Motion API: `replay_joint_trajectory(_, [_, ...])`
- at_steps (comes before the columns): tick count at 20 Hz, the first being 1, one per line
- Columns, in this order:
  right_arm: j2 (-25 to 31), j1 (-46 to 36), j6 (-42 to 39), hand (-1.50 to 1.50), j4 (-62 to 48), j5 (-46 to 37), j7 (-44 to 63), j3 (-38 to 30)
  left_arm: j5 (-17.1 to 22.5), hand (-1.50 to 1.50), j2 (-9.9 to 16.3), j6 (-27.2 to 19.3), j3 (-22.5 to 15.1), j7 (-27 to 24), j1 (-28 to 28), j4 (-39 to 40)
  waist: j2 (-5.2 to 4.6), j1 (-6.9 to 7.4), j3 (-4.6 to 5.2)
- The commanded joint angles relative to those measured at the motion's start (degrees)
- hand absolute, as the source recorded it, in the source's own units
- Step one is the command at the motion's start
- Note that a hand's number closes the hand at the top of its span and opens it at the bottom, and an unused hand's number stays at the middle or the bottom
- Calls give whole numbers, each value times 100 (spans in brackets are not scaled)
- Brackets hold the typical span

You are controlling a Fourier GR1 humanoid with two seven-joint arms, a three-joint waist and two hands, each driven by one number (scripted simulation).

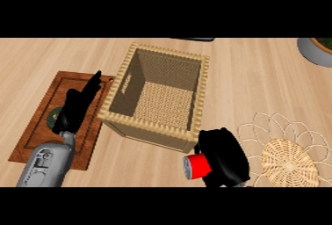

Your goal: Pick the can from the placemat and place it in the basket

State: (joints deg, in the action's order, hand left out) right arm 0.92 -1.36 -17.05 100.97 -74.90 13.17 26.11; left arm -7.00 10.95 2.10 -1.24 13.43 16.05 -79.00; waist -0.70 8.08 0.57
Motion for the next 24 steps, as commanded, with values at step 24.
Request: replay_joint_trajectory(24, [-90, -3826, 2469, 150, 1079, 1829, 5808, 1999, 61, 0, 54, -48, 237, 138, 272, 303, 147, -325, -2])
